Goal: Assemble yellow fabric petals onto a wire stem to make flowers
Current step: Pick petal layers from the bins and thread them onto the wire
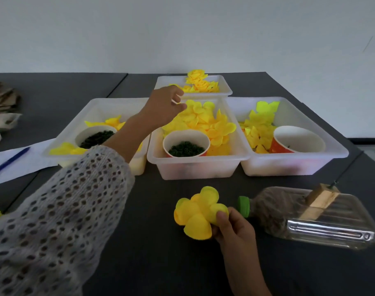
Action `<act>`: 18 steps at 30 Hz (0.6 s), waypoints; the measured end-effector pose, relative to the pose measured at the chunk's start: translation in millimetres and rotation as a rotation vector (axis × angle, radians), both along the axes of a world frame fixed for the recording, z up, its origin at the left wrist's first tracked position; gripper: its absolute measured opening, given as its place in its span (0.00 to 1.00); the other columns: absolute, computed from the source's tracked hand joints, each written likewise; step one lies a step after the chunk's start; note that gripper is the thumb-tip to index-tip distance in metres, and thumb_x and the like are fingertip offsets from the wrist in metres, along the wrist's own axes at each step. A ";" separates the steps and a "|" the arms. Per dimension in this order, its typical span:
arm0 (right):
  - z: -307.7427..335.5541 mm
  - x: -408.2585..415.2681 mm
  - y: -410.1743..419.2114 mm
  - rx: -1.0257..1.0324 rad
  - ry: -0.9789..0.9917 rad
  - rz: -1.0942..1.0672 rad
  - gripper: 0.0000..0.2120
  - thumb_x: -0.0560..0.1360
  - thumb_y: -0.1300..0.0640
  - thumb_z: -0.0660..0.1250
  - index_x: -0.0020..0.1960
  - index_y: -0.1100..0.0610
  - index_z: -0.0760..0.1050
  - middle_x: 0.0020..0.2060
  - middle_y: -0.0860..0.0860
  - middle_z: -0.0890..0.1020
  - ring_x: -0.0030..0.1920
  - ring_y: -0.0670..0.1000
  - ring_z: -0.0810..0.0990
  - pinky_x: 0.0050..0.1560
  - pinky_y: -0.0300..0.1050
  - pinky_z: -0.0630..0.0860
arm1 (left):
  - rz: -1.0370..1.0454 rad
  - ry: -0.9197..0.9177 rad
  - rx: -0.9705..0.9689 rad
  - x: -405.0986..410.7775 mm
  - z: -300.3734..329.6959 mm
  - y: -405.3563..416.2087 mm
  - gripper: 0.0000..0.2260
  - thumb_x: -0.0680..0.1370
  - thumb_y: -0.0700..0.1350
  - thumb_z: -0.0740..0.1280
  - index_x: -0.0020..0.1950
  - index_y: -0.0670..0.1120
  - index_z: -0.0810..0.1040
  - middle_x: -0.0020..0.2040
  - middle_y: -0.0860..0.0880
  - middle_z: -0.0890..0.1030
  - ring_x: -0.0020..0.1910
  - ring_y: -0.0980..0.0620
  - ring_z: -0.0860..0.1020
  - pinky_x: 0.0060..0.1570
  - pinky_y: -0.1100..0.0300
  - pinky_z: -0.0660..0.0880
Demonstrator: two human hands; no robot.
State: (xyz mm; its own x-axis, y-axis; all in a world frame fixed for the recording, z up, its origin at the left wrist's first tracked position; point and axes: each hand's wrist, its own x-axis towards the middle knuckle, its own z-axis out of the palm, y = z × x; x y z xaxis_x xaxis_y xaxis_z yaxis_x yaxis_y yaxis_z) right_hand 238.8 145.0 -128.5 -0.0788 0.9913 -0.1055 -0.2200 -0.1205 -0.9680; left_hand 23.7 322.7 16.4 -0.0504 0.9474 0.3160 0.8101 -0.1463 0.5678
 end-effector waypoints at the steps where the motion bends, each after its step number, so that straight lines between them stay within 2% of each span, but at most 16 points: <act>1: 0.4 0.2 -0.1 -0.020 0.017 -0.015 0.20 0.68 0.45 0.66 0.42 0.63 0.76 0.33 0.53 0.76 0.36 0.52 0.74 0.42 0.50 0.76 | -0.056 0.003 0.020 3.7 2.7 -11.1 0.13 0.78 0.44 0.68 0.63 0.44 0.77 0.56 0.46 0.80 0.52 0.49 0.79 0.52 0.66 0.74; 3: 1.5 0.8 -0.4 -0.044 0.039 -0.040 0.24 0.67 0.43 0.67 0.44 0.66 0.75 0.37 0.56 0.77 0.40 0.55 0.74 0.46 0.55 0.75 | -0.225 0.013 0.015 15.2 8.2 -42.3 0.09 0.79 0.44 0.67 0.58 0.46 0.81 0.51 0.52 0.82 0.50 0.54 0.79 0.44 0.76 0.69; 4: 2.3 0.9 -0.9 -0.050 0.052 -0.050 0.24 0.66 0.42 0.67 0.44 0.65 0.75 0.38 0.57 0.78 0.41 0.56 0.75 0.47 0.57 0.75 | -0.325 0.035 -0.031 21.8 9.2 -60.0 0.08 0.79 0.45 0.67 0.56 0.48 0.82 0.49 0.55 0.83 0.49 0.57 0.79 0.44 0.77 0.68; 7: 6.0 0.2 -3.1 -0.038 0.066 -0.055 0.20 0.67 0.42 0.68 0.41 0.61 0.78 0.42 0.63 0.79 0.43 0.57 0.77 0.52 0.64 0.76 | -0.535 0.120 -0.270 35.8 -0.2 -111.5 0.09 0.77 0.55 0.68 0.54 0.56 0.83 0.50 0.61 0.82 0.50 0.64 0.78 0.46 0.74 0.70; 9: 7.6 0.6 -4.8 -0.004 0.076 -0.045 0.20 0.69 0.43 0.67 0.42 0.61 0.79 0.44 0.68 0.78 0.43 0.59 0.77 0.49 0.63 0.76 | -0.564 0.240 -0.380 43.5 -18.6 -136.2 0.16 0.73 0.63 0.68 0.57 0.60 0.79 0.52 0.63 0.78 0.51 0.65 0.76 0.46 0.69 0.73; 11: 7.9 0.8 -5.9 0.016 0.095 -0.037 0.21 0.69 0.43 0.68 0.42 0.62 0.80 0.44 0.70 0.77 0.43 0.61 0.77 0.47 0.62 0.76 | -0.543 0.449 -0.366 51.5 -41.1 -153.1 0.20 0.71 0.66 0.68 0.59 0.60 0.75 0.52 0.63 0.74 0.49 0.63 0.73 0.41 0.66 0.71; 12: 8.4 0.6 -6.4 0.016 0.102 -0.034 0.21 0.68 0.41 0.69 0.42 0.61 0.82 0.43 0.69 0.78 0.43 0.63 0.78 0.47 0.62 0.77 | -0.523 0.501 -0.329 55.3 -49.4 -157.9 0.17 0.72 0.65 0.68 0.56 0.60 0.74 0.51 0.61 0.72 0.46 0.62 0.72 0.38 0.67 0.68; 14: 9.8 -0.7 -7.4 0.005 0.103 -0.029 0.27 0.63 0.32 0.72 0.43 0.56 0.84 0.43 0.64 0.82 0.46 0.64 0.81 0.47 0.61 0.79 | -0.493 0.481 -0.232 59.7 -56.4 -161.2 0.08 0.76 0.59 0.67 0.48 0.57 0.74 0.46 0.59 0.72 0.42 0.60 0.71 0.35 0.67 0.63; 15: 10.2 -1.1 -7.7 -0.006 0.105 -0.030 0.29 0.61 0.30 0.72 0.44 0.55 0.85 0.43 0.62 0.83 0.46 0.62 0.83 0.46 0.60 0.80 | -0.484 0.472 -0.190 59.1 -56.1 -160.8 0.07 0.77 0.56 0.67 0.44 0.55 0.74 0.44 0.58 0.73 0.41 0.60 0.72 0.34 0.67 0.62; 16: 10.3 -1.0 -7.5 -0.022 0.114 -0.039 0.28 0.63 0.31 0.71 0.44 0.55 0.85 0.43 0.61 0.84 0.46 0.61 0.84 0.45 0.58 0.81 | -0.477 0.478 -0.157 58.0 -54.2 -158.9 0.08 0.77 0.55 0.67 0.42 0.54 0.74 0.42 0.57 0.74 0.40 0.60 0.72 0.34 0.68 0.62; 18: 7.4 0.8 -5.7 -0.063 0.125 -0.078 0.21 0.68 0.39 0.66 0.42 0.57 0.85 0.43 0.59 0.85 0.46 0.62 0.84 0.45 0.57 0.80 | -0.429 0.477 -0.099 51.9 -44.4 -151.1 0.10 0.77 0.54 0.67 0.37 0.54 0.72 0.39 0.58 0.73 0.38 0.60 0.72 0.35 0.67 0.65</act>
